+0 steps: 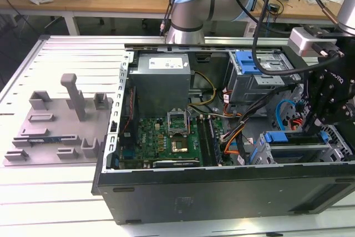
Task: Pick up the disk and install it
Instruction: 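Insert the first disk wire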
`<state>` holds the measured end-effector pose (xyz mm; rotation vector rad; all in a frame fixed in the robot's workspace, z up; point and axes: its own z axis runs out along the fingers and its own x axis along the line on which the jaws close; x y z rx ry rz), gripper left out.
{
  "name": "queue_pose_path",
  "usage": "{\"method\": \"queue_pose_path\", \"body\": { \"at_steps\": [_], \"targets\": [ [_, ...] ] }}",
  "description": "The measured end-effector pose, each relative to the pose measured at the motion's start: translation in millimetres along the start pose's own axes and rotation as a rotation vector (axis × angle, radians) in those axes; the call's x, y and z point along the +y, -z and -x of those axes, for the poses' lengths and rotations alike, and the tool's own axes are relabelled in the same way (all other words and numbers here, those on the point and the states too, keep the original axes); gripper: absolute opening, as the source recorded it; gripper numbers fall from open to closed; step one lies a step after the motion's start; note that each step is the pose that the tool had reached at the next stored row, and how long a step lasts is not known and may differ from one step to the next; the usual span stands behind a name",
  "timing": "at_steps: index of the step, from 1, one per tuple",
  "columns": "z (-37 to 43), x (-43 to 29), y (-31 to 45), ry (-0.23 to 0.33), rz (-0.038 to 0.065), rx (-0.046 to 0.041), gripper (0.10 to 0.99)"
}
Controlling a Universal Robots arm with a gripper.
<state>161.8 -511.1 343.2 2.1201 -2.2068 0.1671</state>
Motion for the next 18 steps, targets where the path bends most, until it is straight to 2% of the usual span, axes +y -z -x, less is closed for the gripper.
{"method": "queue_pose_path", "body": {
  "at_steps": [18],
  "targets": [
    [-0.8,0.0,-3.7,0.000,0.000,0.0001,0.165]
  ]
}}
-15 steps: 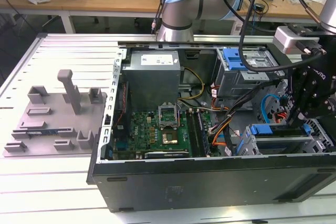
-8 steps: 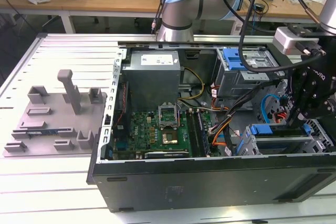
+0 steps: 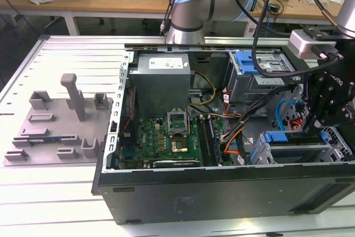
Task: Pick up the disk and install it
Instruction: 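Insert the first disk wire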
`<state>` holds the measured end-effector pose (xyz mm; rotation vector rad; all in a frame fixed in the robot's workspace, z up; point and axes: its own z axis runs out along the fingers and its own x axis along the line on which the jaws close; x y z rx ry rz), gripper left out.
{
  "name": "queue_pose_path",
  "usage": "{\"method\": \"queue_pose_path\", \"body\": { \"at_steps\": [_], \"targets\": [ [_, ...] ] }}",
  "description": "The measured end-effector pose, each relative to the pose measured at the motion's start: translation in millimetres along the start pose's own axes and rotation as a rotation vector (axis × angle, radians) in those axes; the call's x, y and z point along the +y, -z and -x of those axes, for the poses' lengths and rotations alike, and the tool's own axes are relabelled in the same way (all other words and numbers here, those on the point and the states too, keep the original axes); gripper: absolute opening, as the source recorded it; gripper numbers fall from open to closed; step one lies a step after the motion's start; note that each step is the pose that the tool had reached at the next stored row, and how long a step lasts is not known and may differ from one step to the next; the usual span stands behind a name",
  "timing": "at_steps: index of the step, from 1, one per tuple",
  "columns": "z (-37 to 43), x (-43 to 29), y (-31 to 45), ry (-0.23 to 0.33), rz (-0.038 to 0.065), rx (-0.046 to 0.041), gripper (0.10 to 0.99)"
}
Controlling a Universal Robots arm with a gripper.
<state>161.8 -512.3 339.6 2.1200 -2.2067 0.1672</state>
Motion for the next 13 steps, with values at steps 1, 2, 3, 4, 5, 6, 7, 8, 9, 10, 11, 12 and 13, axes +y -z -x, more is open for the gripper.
{"method": "queue_pose_path", "body": {
  "at_steps": [1,2,3,4,5,6,7,8,9,10,11,12,13],
  "targets": [
    [0.0,0.0,-0.3,0.000,0.000,0.0000,0.165],
    [0.1,0.0,-0.6,0.000,0.000,-0.0001,0.165],
    [0.0,0.0,-0.8,0.000,0.000,-0.0001,0.165],
    [0.1,0.0,-1.0,0.000,0.000,0.0000,0.165],
    [0.0,0.0,-1.3,0.000,0.000,0.0001,0.165],
    [0.0,0.0,-1.8,0.000,0.000,0.0004,0.165],
    [0.0,0.1,-2.2,0.000,0.000,0.0004,0.165],
    [0.1,0.1,-2.7,0.000,0.000,0.0002,0.165],
    [0.1,0.1,-3.2,0.000,0.000,0.0001,0.165],
    [0.1,0.1,-3.6,0.000,0.000,0.0002,0.165],
    [0.1,0.1,-3.7,0.000,0.000,0.0001,0.165],
    [0.1,0.1,-3.6,0.000,0.000,0.0003,0.165],
    [0.0,0.1,-3.7,0.000,0.000,0.0002,0.165]
  ]
}}
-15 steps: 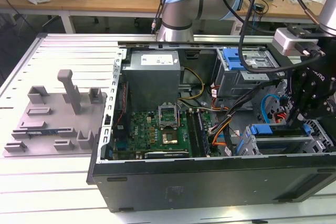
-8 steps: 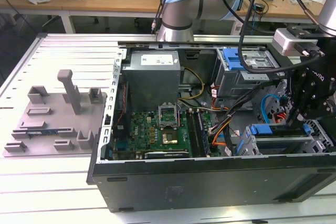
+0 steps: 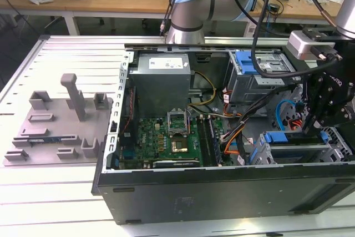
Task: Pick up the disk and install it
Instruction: 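Insert the first disk wire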
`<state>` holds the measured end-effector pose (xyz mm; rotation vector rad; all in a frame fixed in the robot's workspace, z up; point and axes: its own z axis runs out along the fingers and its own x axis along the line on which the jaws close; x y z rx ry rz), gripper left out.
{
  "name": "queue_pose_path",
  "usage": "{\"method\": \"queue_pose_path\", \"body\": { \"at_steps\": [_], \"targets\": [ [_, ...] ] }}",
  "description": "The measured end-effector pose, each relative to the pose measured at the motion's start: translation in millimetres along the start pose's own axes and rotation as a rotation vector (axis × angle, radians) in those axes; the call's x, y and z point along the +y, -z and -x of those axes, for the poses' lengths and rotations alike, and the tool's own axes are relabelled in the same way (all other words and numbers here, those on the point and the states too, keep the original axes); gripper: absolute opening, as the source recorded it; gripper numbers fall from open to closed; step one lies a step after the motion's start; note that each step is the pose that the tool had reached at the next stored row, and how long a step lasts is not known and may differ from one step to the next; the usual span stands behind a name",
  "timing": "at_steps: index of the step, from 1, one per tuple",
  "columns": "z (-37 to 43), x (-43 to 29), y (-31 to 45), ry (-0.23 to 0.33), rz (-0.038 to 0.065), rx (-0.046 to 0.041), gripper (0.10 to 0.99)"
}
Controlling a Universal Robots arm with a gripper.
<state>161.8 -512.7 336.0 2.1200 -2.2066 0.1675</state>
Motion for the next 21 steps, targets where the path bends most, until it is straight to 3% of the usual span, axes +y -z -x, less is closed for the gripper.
{"method": "queue_pose_path", "body": {
  "at_steps": [2,7,21],
  "targets": [
    [-0.1,0.0,0.6,0.000,0.000,-0.0008,0.165],
    [-1.5,-0.3,11.5,0.000,0.000,0.0004,0.165],
    [-0.9,-0.2,11.3,0.000,0.000,0.0006,0.165]
  ]
}}
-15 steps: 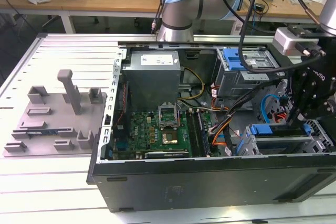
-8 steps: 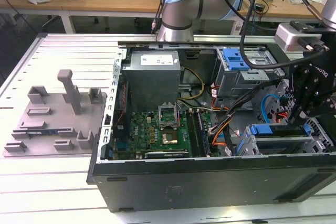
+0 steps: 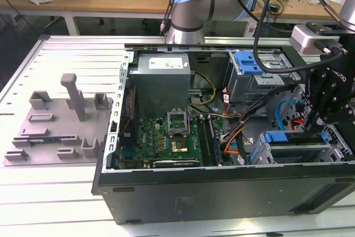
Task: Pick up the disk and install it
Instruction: 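Insert the first disk wire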
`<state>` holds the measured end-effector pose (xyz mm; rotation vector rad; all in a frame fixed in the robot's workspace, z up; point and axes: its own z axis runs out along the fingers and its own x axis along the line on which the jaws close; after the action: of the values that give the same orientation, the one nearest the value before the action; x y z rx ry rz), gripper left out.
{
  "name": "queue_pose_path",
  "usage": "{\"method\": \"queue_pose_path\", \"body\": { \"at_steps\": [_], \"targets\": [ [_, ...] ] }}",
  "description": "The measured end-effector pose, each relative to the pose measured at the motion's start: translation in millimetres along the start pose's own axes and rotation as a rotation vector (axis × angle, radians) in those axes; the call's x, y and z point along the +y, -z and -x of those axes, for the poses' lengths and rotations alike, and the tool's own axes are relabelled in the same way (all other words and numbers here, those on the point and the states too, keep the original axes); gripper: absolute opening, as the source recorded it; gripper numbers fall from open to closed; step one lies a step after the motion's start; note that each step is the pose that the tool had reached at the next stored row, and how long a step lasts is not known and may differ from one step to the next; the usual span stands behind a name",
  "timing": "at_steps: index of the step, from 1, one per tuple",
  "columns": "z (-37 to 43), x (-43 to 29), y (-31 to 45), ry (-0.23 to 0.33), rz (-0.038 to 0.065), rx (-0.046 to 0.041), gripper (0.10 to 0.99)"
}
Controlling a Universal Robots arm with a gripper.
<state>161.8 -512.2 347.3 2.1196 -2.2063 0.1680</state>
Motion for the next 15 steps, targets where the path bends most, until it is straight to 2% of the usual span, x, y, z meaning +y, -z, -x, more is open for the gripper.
{"method": "queue_pose_path", "body": {
  "at_steps": [15],
  "targets": [
    [1.9,1.0,-0.7,0.000,0.000,0.0007,0.165]
  ]
}}
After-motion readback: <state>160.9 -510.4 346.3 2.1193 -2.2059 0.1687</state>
